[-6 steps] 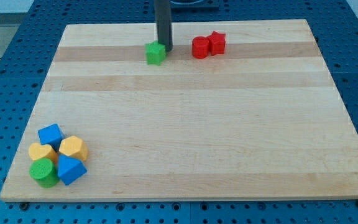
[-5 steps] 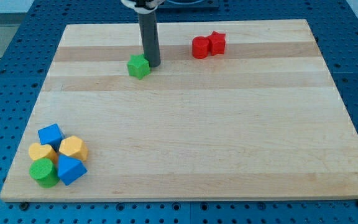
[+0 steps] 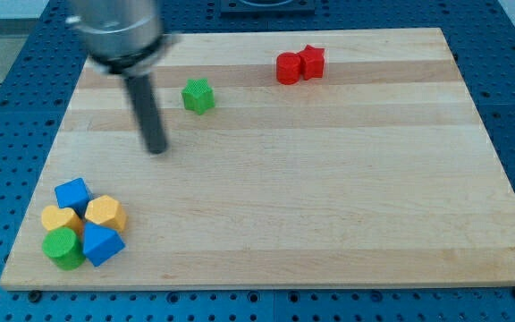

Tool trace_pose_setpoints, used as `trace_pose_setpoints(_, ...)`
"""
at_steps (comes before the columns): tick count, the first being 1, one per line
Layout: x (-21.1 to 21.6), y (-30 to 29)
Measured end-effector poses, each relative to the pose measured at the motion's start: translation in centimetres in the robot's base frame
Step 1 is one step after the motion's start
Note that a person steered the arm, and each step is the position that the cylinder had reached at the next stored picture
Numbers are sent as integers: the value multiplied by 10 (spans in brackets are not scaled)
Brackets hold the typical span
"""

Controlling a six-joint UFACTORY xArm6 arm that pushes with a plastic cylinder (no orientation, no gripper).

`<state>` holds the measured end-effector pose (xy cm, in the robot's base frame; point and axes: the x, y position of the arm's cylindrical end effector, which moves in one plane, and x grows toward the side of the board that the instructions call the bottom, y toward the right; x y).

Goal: Move the green circle towards center

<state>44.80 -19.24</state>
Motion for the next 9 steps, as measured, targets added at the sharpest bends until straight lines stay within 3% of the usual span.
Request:
trace_pose_setpoints(1,23,-109)
trace_pose_setpoints(2,22,-113)
trace_pose_setpoints(4,166,-91)
trace_pose_setpoints(5,167,-74)
trace_pose_setpoints(9,84,61)
